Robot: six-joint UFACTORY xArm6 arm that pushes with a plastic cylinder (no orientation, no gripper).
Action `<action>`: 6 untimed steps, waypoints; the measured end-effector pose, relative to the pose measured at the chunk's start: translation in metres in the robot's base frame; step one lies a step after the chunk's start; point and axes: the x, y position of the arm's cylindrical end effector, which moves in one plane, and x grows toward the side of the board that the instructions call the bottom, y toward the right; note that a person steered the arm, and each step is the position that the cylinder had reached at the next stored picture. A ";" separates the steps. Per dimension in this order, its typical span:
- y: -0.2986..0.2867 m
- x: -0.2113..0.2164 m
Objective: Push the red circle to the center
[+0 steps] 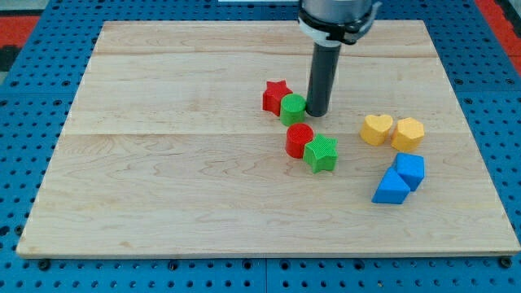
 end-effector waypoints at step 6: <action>-0.106 0.117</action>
